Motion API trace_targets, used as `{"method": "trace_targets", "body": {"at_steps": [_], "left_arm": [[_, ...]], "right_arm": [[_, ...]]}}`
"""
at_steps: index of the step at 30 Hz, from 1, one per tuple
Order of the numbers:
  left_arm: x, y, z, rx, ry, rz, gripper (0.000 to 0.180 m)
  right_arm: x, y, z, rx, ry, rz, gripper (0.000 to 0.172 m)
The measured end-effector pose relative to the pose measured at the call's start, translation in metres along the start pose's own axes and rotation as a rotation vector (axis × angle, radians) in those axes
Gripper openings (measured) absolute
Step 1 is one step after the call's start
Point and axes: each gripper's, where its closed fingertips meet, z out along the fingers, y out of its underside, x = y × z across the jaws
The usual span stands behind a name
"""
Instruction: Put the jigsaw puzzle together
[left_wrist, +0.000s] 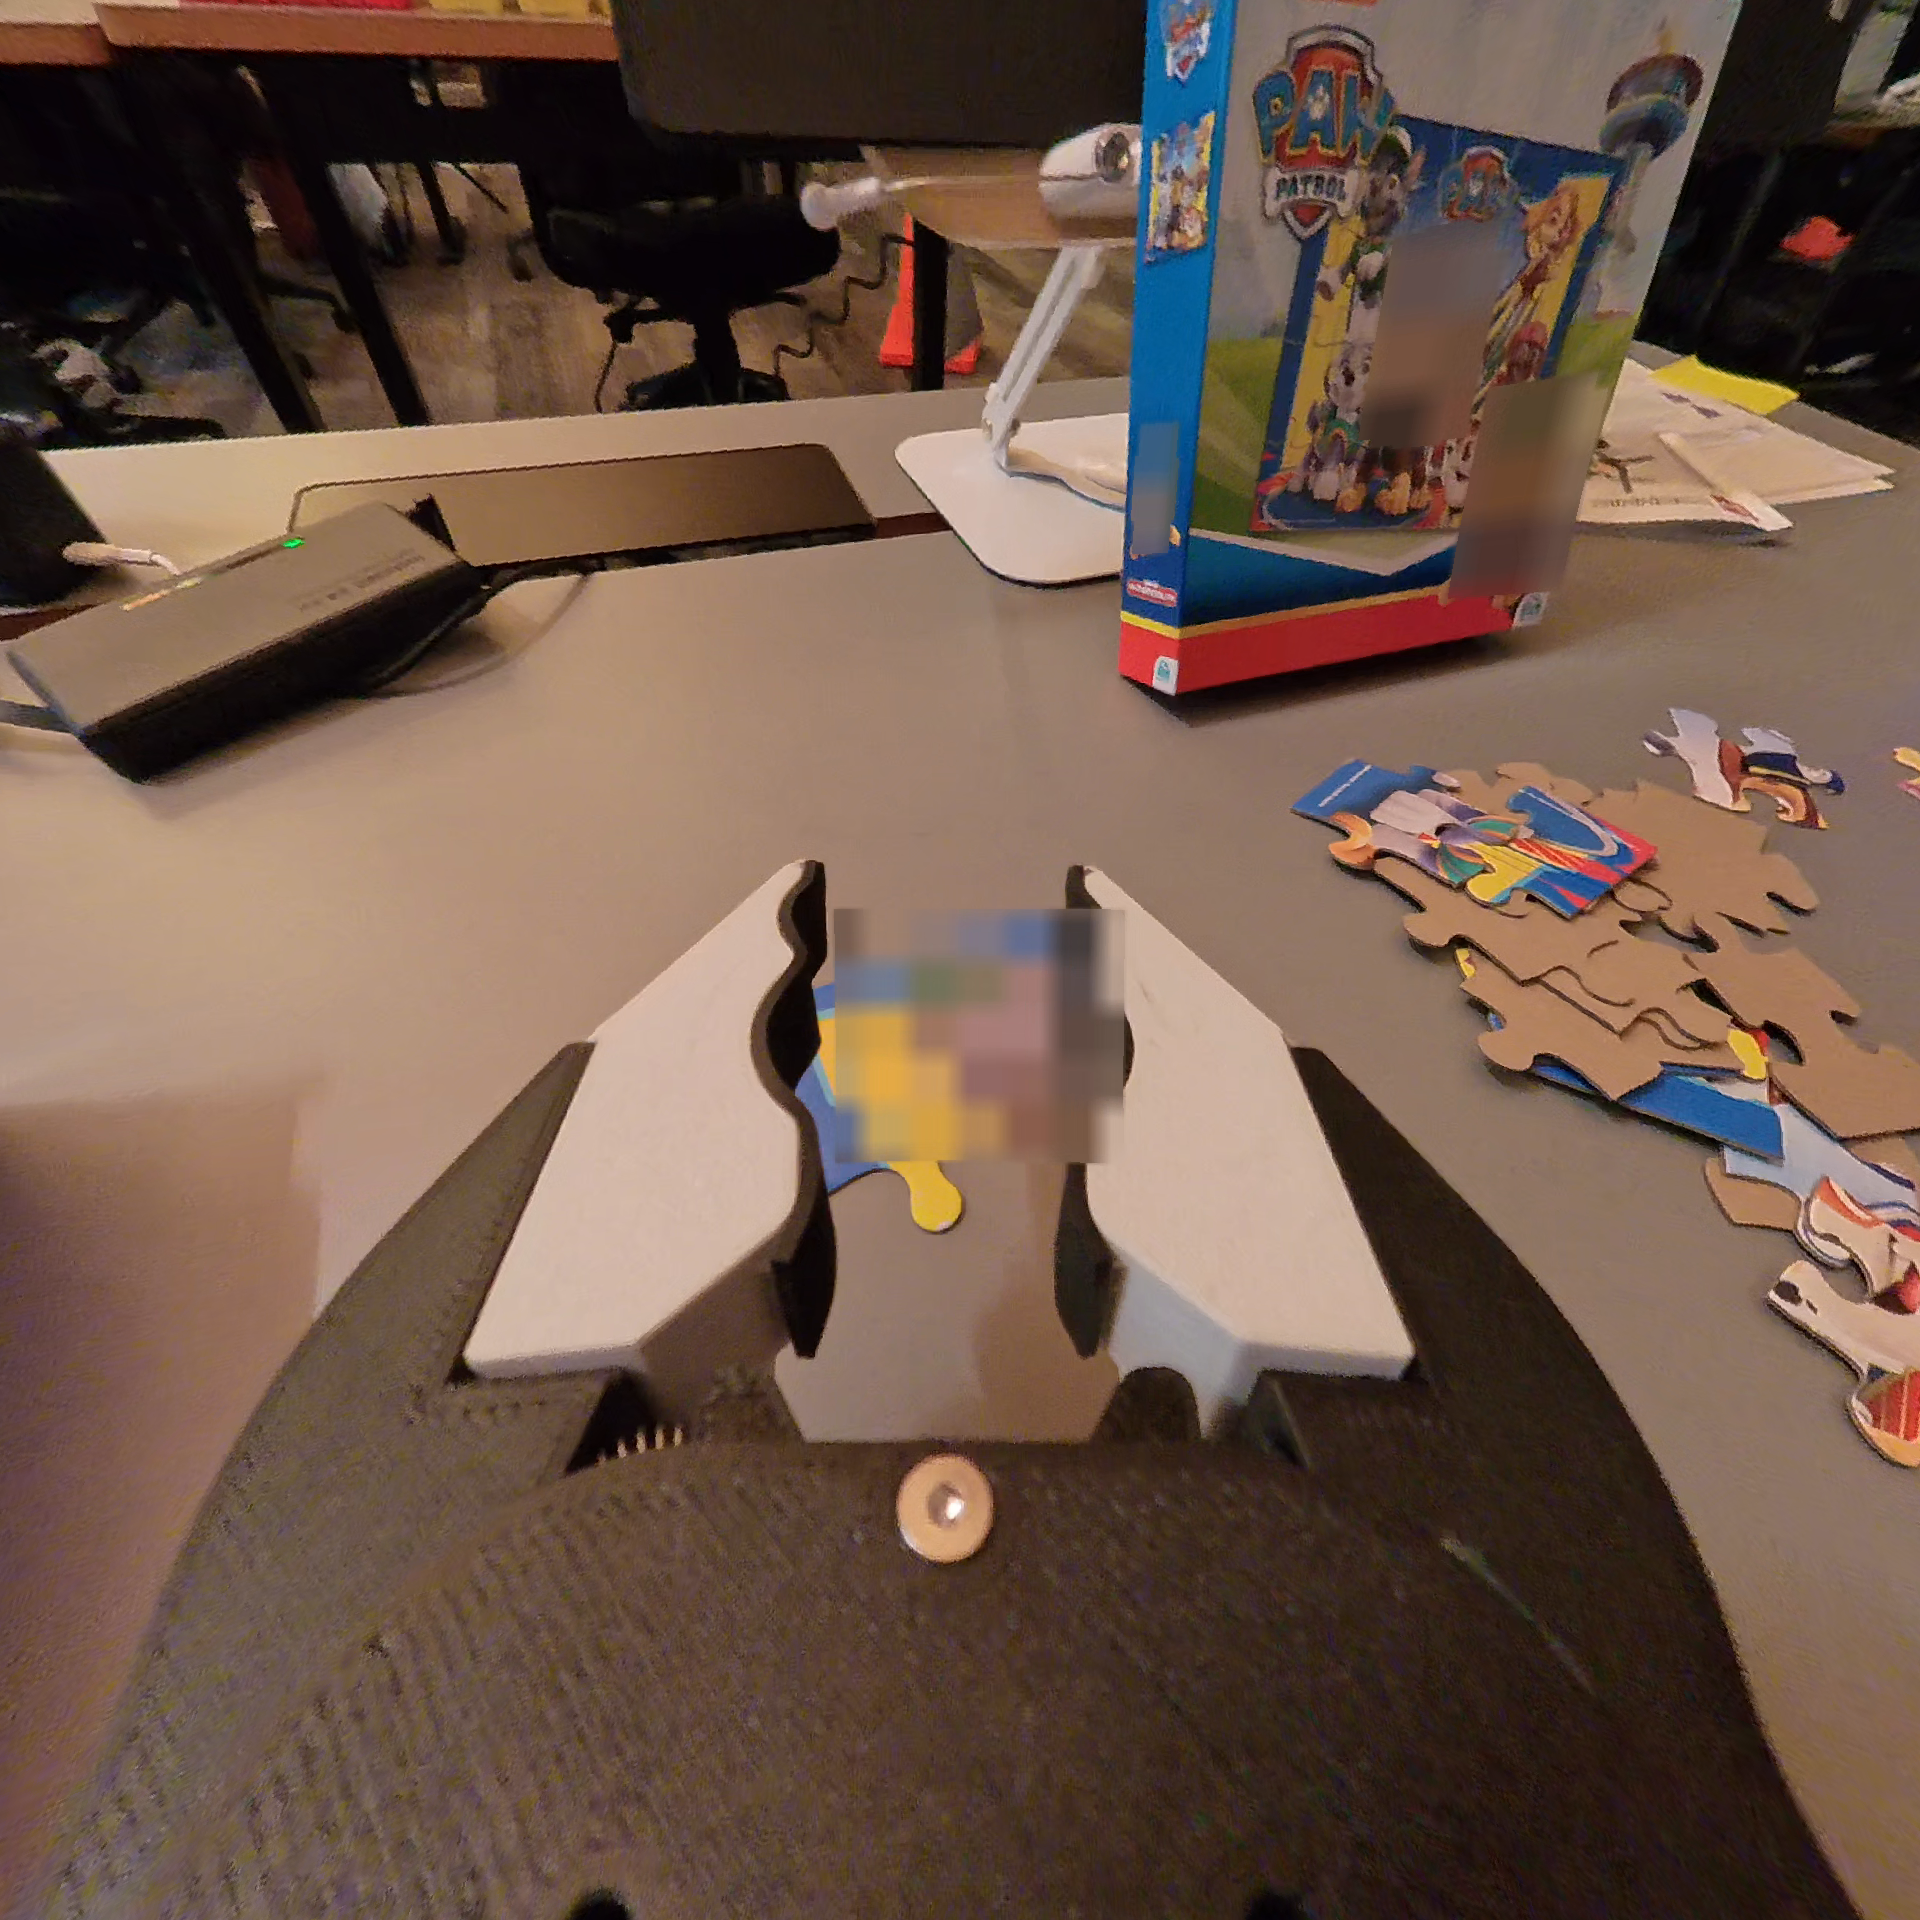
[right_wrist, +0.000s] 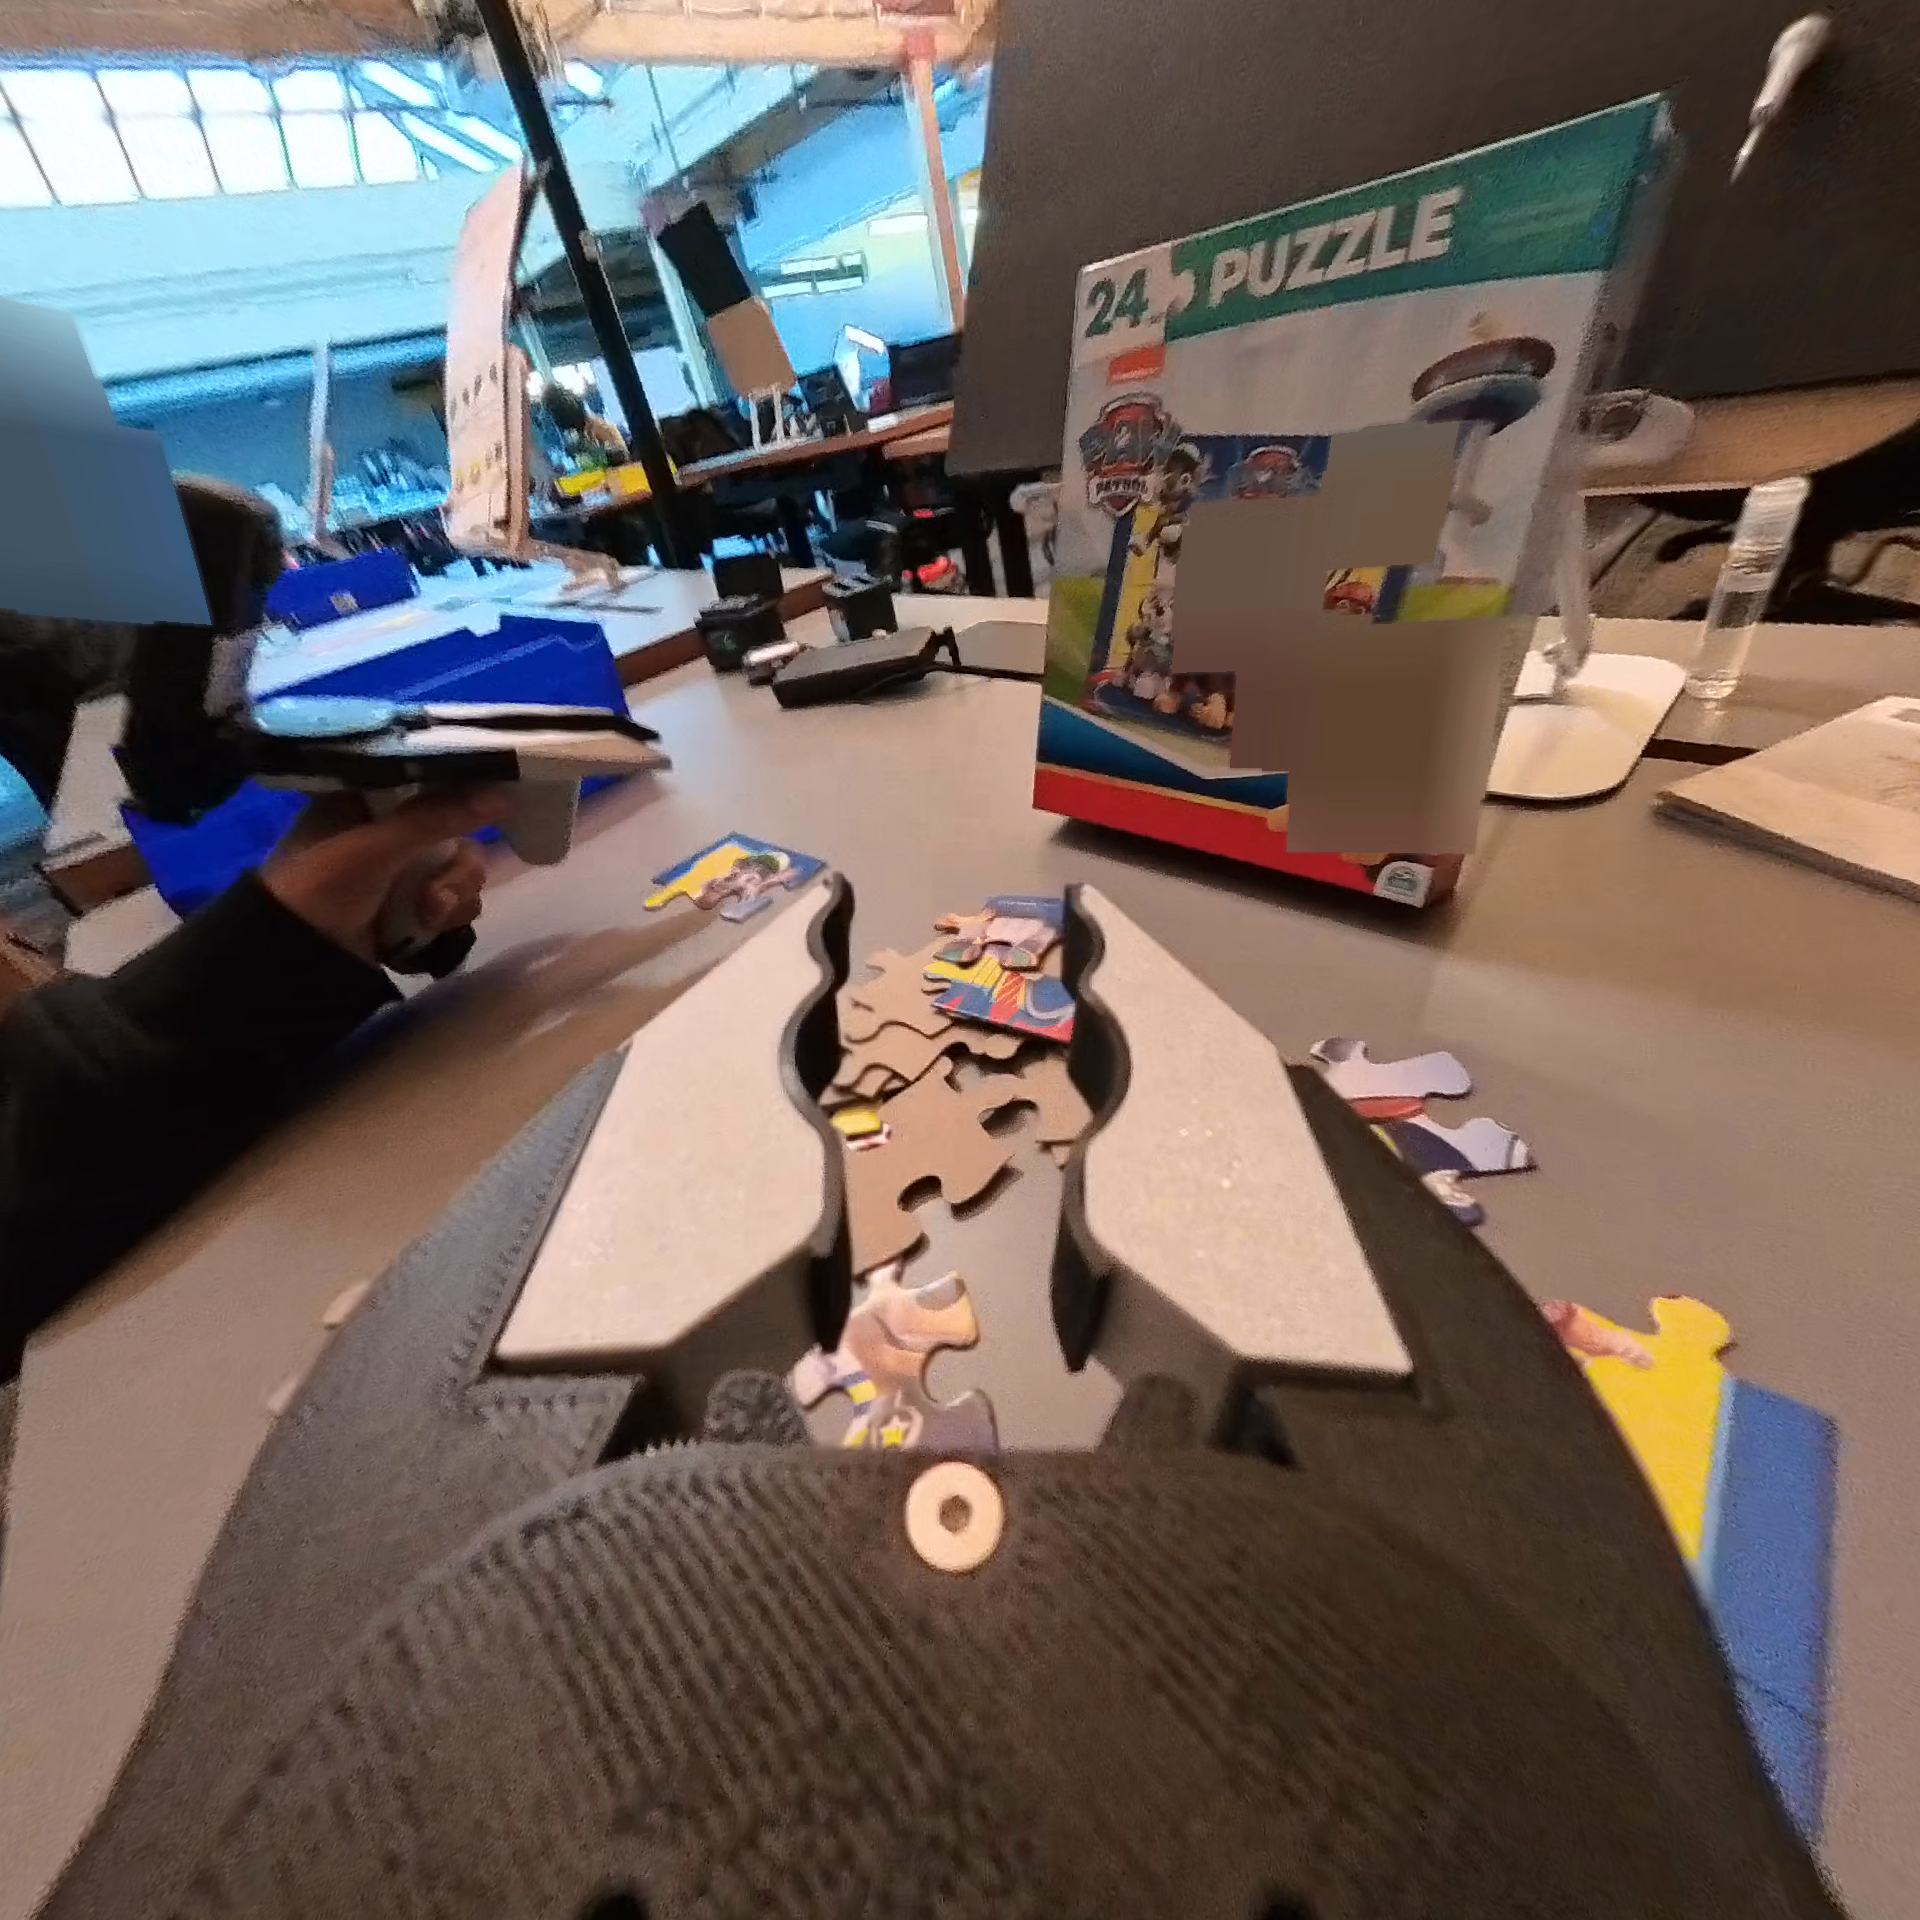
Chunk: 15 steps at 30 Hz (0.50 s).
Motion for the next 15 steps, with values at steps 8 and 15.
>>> {"method": "trace_targets", "body": {"at_steps": [8,15], "left_arm": [[0.007,0.007,0.004,-0.039,0.055,0.016,0.047],[0.007,0.008,0.004,-0.045,0.064,0.019,0.048]], "right_arm": [[-0.008,0.009,0.006,-0.024,-0.060,0.079,0.042],[-0.012,0.016,0.011,-0.066,-0.044,0.022,0.042]]}}
